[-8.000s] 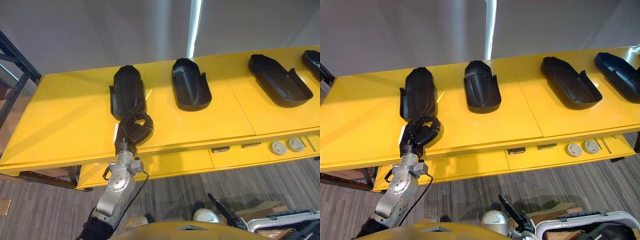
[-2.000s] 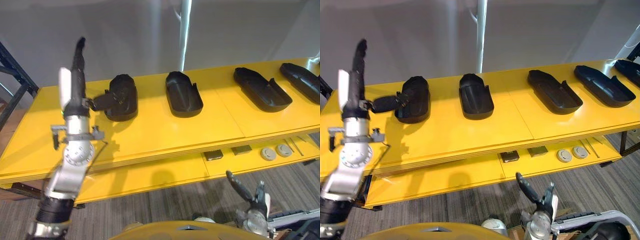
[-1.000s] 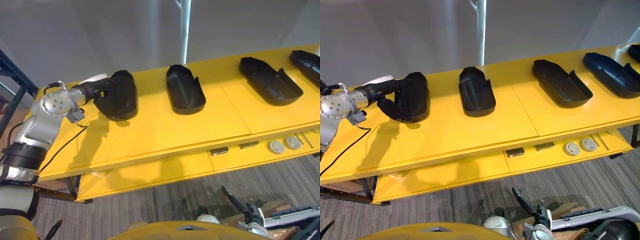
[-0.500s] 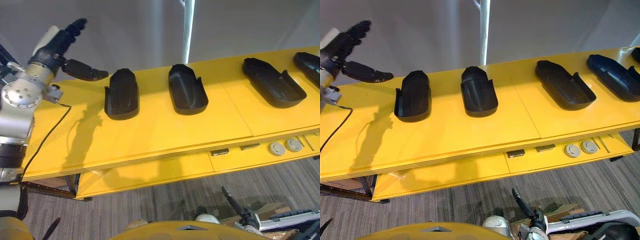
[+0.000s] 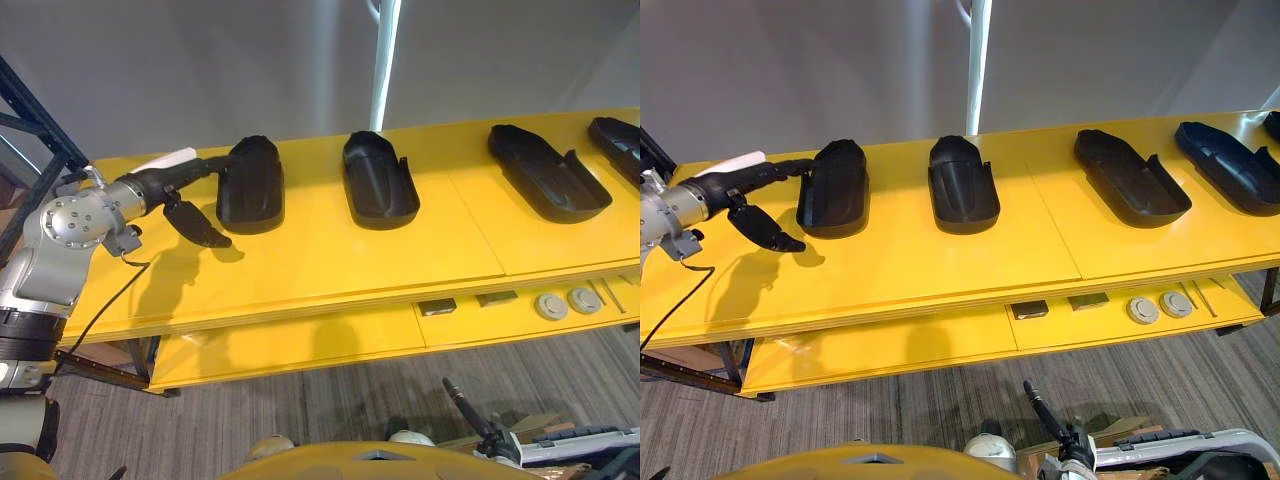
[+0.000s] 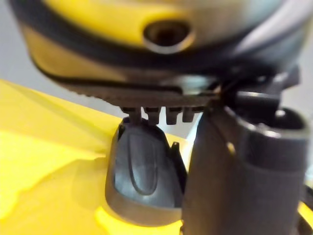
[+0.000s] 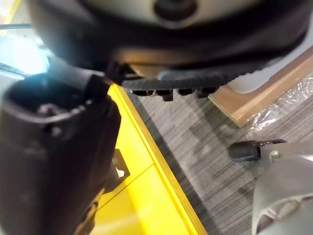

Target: Walk over and take three plastic housings, then place them on the shelf

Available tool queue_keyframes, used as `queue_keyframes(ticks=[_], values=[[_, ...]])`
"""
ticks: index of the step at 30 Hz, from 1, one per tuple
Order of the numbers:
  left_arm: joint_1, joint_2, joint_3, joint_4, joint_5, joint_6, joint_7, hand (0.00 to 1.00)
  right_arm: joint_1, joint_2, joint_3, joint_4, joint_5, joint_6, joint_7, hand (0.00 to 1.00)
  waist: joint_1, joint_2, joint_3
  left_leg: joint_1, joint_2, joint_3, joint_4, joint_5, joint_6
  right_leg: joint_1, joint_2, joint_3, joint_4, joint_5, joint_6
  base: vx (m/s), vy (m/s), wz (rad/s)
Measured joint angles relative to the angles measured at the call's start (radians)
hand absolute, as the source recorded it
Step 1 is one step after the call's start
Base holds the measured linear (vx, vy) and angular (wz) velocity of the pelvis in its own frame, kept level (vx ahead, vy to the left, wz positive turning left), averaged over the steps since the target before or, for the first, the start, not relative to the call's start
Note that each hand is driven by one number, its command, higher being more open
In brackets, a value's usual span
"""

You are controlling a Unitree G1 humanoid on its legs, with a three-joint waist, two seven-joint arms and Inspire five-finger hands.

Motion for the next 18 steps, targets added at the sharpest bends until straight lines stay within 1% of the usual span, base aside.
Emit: queue_keyframes(ticks=[4, 8, 14, 16, 18], values=[[0.0, 0.037, -0.027, -0.001, 0.01, -0.002, -0.041, 1.0, -0.006, 0.002, 0.008, 0.019, 0.0, 0.0, 0.011, 1.0, -0.004, 0.004, -0.002, 0.003, 0.0, -0.001, -0.003, 0.001, 0.001, 0.0, 0.007, -0.002, 0.0, -0.001, -0.001, 0.0, 0.0, 0.0], [0.0, 0.037, -0.039, -0.002, 0.068, -0.009, -0.069, 1.0, -0.002, 0.002, 0.006, 0.032, 0.0, 0.001, 0.014, 1.0, -0.002, 0.006, -0.005, -0.001, -0.001, -0.005, -0.003, 0.002, 0.001, -0.001, 0.0, -0.006, 0.0, -0.001, -0.001, -0.01, 0.02, 0.03], [0.001, 0.033, -0.127, 0.0, 0.138, -0.022, -0.163, 1.0, -0.003, 0.0, 0.005, 0.031, 0.002, 0.002, 0.015, 1.0, -0.001, 0.006, -0.005, -0.012, -0.002, -0.014, 0.0, 0.002, 0.0, -0.002, -0.002, -0.009, 0.0, -0.001, -0.002, -0.03, 0.004, 0.03], [0.001, 0.032, -0.131, 0.005, 0.155, -0.026, -0.17, 1.0, -0.003, 0.0, 0.005, 0.029, 0.002, 0.002, 0.016, 1.0, -0.003, 0.006, -0.005, -0.019, -0.002, -0.016, 0.002, 0.002, 0.0, -0.006, -0.003, -0.012, 0.0, -0.001, -0.002, -0.04, 0.004, 0.04], [0.001, 0.031, -0.132, 0.02, 0.157, -0.046, -0.17, 1.0, -0.003, 0.0, 0.005, 0.028, 0.003, 0.004, 0.016, 1.0, -0.003, 0.006, -0.005, -0.02, -0.003, -0.016, 0.004, 0.002, 0.0, -0.007, -0.004, -0.014, 0.0, -0.001, -0.001, -0.02, 0.005, 0.02]])
